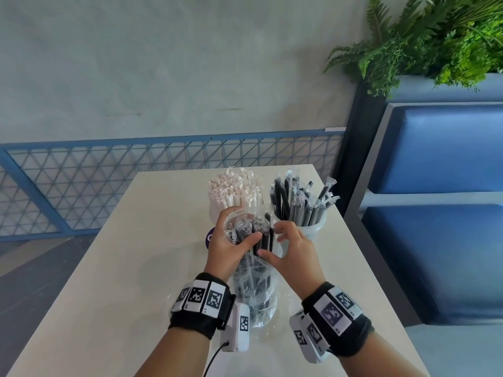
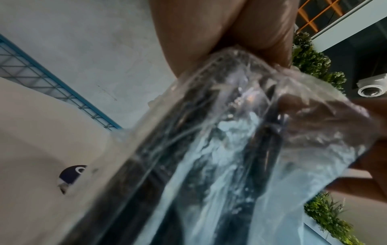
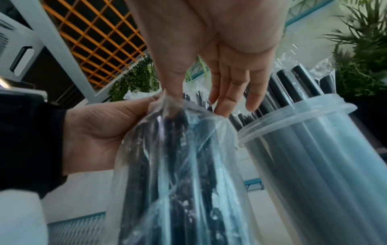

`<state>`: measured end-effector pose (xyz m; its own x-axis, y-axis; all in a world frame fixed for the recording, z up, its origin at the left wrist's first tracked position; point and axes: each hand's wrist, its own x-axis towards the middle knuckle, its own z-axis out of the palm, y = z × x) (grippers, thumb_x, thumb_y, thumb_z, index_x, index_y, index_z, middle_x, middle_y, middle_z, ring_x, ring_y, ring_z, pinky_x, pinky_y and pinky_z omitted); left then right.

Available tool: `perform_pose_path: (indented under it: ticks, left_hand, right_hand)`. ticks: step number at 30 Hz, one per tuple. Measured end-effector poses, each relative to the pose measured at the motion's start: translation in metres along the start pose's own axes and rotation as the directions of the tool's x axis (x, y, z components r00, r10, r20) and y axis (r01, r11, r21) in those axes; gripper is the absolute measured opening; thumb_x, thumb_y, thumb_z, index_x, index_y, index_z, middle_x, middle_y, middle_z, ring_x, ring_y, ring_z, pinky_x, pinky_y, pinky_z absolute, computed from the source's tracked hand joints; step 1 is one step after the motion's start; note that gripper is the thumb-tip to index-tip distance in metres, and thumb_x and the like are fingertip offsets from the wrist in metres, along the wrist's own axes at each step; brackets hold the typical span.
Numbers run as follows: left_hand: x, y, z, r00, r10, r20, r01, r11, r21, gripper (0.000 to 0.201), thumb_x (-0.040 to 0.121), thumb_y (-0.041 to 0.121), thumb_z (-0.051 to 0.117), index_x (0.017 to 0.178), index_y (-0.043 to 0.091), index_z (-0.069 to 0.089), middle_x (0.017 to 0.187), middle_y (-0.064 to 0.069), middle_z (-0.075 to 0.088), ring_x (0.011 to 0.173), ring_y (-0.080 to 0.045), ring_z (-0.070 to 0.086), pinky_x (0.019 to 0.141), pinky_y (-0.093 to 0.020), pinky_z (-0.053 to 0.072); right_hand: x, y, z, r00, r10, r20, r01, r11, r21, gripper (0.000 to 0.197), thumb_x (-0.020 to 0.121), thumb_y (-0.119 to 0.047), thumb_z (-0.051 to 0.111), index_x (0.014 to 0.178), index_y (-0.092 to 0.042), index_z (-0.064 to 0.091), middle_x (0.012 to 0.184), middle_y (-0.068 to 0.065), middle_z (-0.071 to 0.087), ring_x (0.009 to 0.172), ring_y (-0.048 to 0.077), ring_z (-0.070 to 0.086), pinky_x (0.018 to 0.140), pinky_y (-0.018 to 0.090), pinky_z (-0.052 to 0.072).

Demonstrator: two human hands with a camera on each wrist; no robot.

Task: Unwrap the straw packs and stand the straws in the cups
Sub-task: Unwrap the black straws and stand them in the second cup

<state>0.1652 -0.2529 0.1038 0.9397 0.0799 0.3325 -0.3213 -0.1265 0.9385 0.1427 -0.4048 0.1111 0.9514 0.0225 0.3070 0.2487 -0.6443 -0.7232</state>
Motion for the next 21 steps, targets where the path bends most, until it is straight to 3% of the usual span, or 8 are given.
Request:
perform_pose_path:
  ticks: [2, 4, 6, 8, 11, 15, 19, 21]
  left_hand:
    - [-0.001, 0.000, -0.001, 0.999, -0.025, 0.033, 0.026, 0.999, -0.024, 0.059, 0.069, 0.013, 0.081, 0.120, 0.016, 0.052, 0.109, 0.028, 0.059, 0.115, -0.007, 0.055, 0.102, -0.026, 0.042]
    - [-0.002, -0.001, -0.002, 0.991, -0.094, 0.100, 0.099, 0.994, -0.045, 0.062, 0.065, 0.015, 0.083, 0.118, 0.022, 0.052, 0.110, 0.021, 0.062, 0.111, -0.006, 0.058, 0.095, -0.023, 0.047]
    - [-0.005, -0.003, -0.004, 0.962, -0.210, 0.177, 0.218, 0.975, -0.029, 0.055, 0.064, 0.012, 0.083, 0.109, 0.028, 0.055, 0.106, 0.007, 0.066, 0.103, -0.011, 0.063, 0.085, -0.022, 0.052]
    - [-0.009, -0.006, -0.006, 0.930, -0.280, 0.237, 0.282, 0.959, 0.026, 0.049, 0.064, 0.011, 0.082, 0.102, 0.029, 0.057, 0.102, 0.002, 0.069, 0.101, -0.016, 0.066, 0.086, -0.029, 0.054]
    - [-0.013, -0.011, -0.007, 0.915, -0.297, 0.272, 0.292, 0.955, 0.059, 0.044, 0.065, 0.011, 0.081, 0.099, 0.030, 0.059, 0.099, 0.004, 0.070, 0.097, -0.013, 0.066, 0.089, -0.033, 0.054]
    - [-0.014, -0.013, -0.008, 0.916, -0.285, 0.282, 0.285, 0.958, 0.041, 0.034, 0.072, 0.012, 0.076, 0.097, 0.029, 0.060, 0.094, 0.010, 0.068, 0.087, 0.001, 0.066, 0.078, -0.016, 0.053]
    - [-0.015, -0.011, -0.007, 0.922, -0.274, 0.273, 0.266, 0.962, 0.068, 0.024, 0.080, 0.021, 0.069, 0.102, 0.028, 0.060, 0.095, 0.015, 0.066, 0.084, 0.012, 0.061, 0.075, -0.009, 0.049]
    - [-0.016, -0.011, -0.007, 0.928, -0.270, 0.257, 0.262, 0.963, 0.064, 0.022, 0.081, 0.022, 0.068, 0.097, 0.034, 0.058, 0.096, 0.014, 0.066, 0.088, 0.009, 0.061, 0.081, -0.012, 0.048]
  right_hand:
    - [0.001, 0.000, -0.002, 0.997, 0.034, 0.064, -0.034, 0.999, -0.008, 0.066, 0.070, -0.031, 0.079, 0.126, -0.017, 0.046, 0.114, -0.005, 0.057, 0.096, 0.006, 0.050, 0.083, 0.013, 0.034]
    - [0.002, 0.001, -0.001, 0.994, 0.030, 0.105, -0.027, 0.999, -0.025, 0.074, 0.069, -0.029, 0.079, 0.132, -0.018, 0.042, 0.117, -0.003, 0.057, 0.105, 0.010, 0.050, 0.085, 0.013, 0.031]
    - [0.002, 0.004, 0.004, 0.992, -0.001, 0.129, 0.006, 0.999, -0.032, 0.072, 0.069, -0.030, 0.079, 0.130, -0.018, 0.045, 0.115, -0.001, 0.059, 0.109, 0.014, 0.050, 0.084, 0.015, 0.033]
    - [0.000, 0.010, 0.012, 0.990, -0.008, 0.140, 0.013, 0.999, -0.030, 0.063, 0.069, -0.032, 0.076, 0.124, -0.016, 0.050, 0.109, 0.001, 0.063, 0.106, 0.017, 0.053, 0.083, 0.021, 0.042]
    - [-0.003, 0.012, 0.017, 0.986, 0.008, 0.164, -0.010, 1.000, 0.011, 0.060, 0.070, -0.032, 0.074, 0.123, -0.017, 0.051, 0.106, 0.000, 0.066, 0.100, 0.017, 0.058, 0.084, 0.030, 0.050]
    - [-0.003, 0.012, 0.019, 0.975, 0.079, 0.206, -0.110, 0.984, 0.140, 0.052, 0.067, -0.023, 0.079, 0.113, -0.016, 0.056, 0.095, -0.007, 0.066, 0.086, 0.007, 0.061, 0.070, 0.008, 0.045]
    - [-0.003, 0.015, 0.025, 0.976, 0.137, 0.172, -0.173, 0.961, 0.217, 0.037, 0.067, -0.026, 0.079, 0.099, -0.014, 0.065, 0.088, -0.002, 0.071, 0.081, 0.010, 0.066, 0.071, 0.024, 0.053]
    - [-0.003, 0.014, 0.026, 0.973, 0.142, 0.181, -0.183, 0.954, 0.235, 0.035, 0.069, -0.025, 0.079, 0.098, -0.014, 0.064, 0.084, -0.004, 0.069, 0.076, 0.006, 0.063, 0.066, 0.017, 0.050]
